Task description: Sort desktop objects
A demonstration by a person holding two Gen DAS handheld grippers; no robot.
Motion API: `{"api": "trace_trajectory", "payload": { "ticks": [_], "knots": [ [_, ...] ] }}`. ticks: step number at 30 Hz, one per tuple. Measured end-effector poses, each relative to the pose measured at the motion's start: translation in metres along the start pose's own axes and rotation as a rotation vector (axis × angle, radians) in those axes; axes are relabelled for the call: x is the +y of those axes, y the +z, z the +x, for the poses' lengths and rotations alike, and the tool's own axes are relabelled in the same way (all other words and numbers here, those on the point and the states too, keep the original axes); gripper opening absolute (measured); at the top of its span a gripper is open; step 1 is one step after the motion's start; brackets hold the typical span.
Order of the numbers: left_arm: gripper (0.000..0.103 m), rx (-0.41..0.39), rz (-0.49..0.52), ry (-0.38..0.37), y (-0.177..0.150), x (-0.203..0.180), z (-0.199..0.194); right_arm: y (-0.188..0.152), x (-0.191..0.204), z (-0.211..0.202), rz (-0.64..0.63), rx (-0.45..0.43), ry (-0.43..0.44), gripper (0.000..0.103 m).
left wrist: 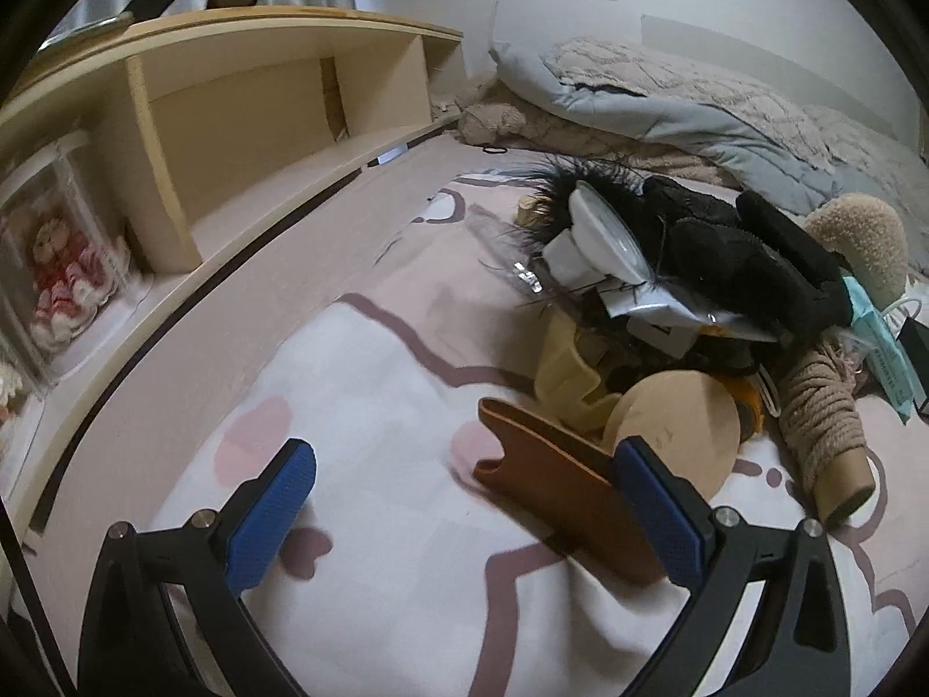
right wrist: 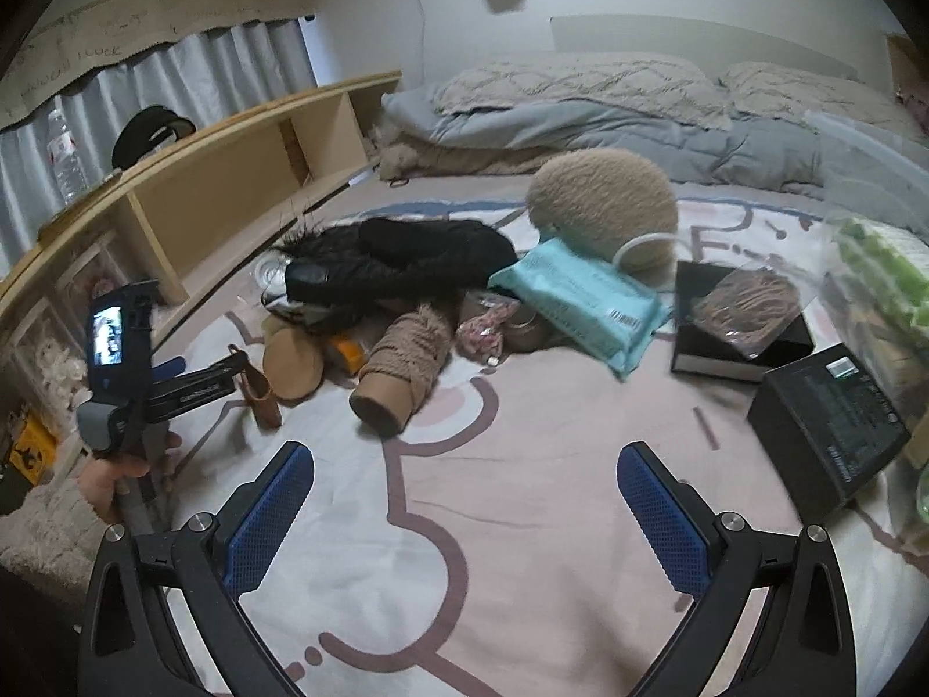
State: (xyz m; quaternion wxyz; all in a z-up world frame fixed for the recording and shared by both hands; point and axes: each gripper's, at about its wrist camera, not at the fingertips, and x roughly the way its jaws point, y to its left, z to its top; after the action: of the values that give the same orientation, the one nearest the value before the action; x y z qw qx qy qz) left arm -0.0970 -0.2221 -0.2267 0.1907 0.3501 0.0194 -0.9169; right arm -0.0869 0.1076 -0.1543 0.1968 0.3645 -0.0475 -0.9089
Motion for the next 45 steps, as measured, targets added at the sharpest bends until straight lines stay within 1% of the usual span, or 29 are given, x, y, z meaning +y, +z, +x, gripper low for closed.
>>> {"api": "trace_trajectory", "payload": {
  "ticks": [3, 6, 7, 8, 12, 17, 18, 20, 22, 23, 27, 28, 30, 34, 37, 39, 42, 45],
  "knots": [
    [0.103, 0.021, -0.001, 0.004, -0.006, 0.0, -0.001, -0.004, 0.003, 0.008, -0.007, 0.015, -0.005, 0.103],
    [0.103, 0.12, 0.022, 0.009, -0.014, -0.001, 0.009, -0.007, 0.002, 0.013, 0.005, 0.029, -0.004, 0.103],
    [0.103, 0.141, 0.019, 0.003, -0.018, 0.0, 0.011, -0.009, 0.001, 0.015, 0.01, 0.034, -0.004, 0.103],
    [0.103, 0.147, 0.006, -0.013, -0.021, 0.002, 0.01, -0.01, 0.0, 0.016, 0.014, 0.037, -0.004, 0.103],
    [0.103, 0.1, -0.022, -0.049, -0.017, 0.007, -0.003, -0.019, -0.003, 0.027, 0.029, 0.071, -0.012, 0.103],
    [0.103, 0.079, -0.009, -0.097, -0.005, 0.005, -0.013, -0.034, 0.001, 0.048, 0.015, 0.14, -0.024, 0.103],
    [0.103, 0.077, -0.013, -0.114, -0.004, 0.005, -0.014, -0.038, 0.003, 0.053, 0.006, 0.155, -0.023, 0.103],
    [0.103, 0.097, -0.011, -0.188, -0.004, 0.003, -0.015, -0.046, 0.007, 0.061, -0.011, 0.187, -0.023, 0.103],
    [0.103, 0.129, 0.008, -0.28, -0.007, -0.005, -0.017, -0.051, 0.009, 0.066, -0.025, 0.203, -0.021, 0.103],
    [0.103, 0.139, 0.021, -0.305, -0.009, -0.008, -0.017, -0.052, 0.009, 0.066, -0.028, 0.203, -0.022, 0.103],
    [0.103, 0.205, 0.095, -0.418, -0.024, -0.027, -0.02, -0.052, 0.004, 0.063, -0.005, 0.201, -0.002, 0.103],
    [0.103, 0.223, 0.118, -0.464, -0.028, -0.035, -0.021, -0.051, 0.004, 0.063, -0.001, 0.2, -0.001, 0.103],
    [0.103, 0.24, 0.162, -0.532, -0.033, -0.047, -0.027, -0.049, 0.003, 0.06, 0.007, 0.196, 0.007, 0.103],
    [0.103, 0.244, 0.286, -0.629, -0.044, -0.074, -0.042, -0.042, 0.01, 0.057, -0.007, 0.193, 0.044, 0.103],
    [0.103, 0.265, 0.373, -0.674, -0.057, -0.086, -0.047, -0.034, 0.016, 0.057, -0.004, 0.196, 0.088, 0.103],
    [0.103, 0.261, 0.417, -0.687, -0.063, -0.091, -0.051, -0.028, 0.019, 0.061, -0.002, 0.2, 0.102, 0.103],
    [0.103, 0.262, 0.446, -0.715, -0.065, -0.093, -0.055, -0.023, 0.026, 0.074, -0.015, 0.226, 0.101, 0.103],
    [0.103, 0.267, 0.461, -0.714, -0.068, -0.091, -0.055, -0.022, 0.033, 0.089, -0.034, 0.269, 0.114, 0.103]
  ]
}}
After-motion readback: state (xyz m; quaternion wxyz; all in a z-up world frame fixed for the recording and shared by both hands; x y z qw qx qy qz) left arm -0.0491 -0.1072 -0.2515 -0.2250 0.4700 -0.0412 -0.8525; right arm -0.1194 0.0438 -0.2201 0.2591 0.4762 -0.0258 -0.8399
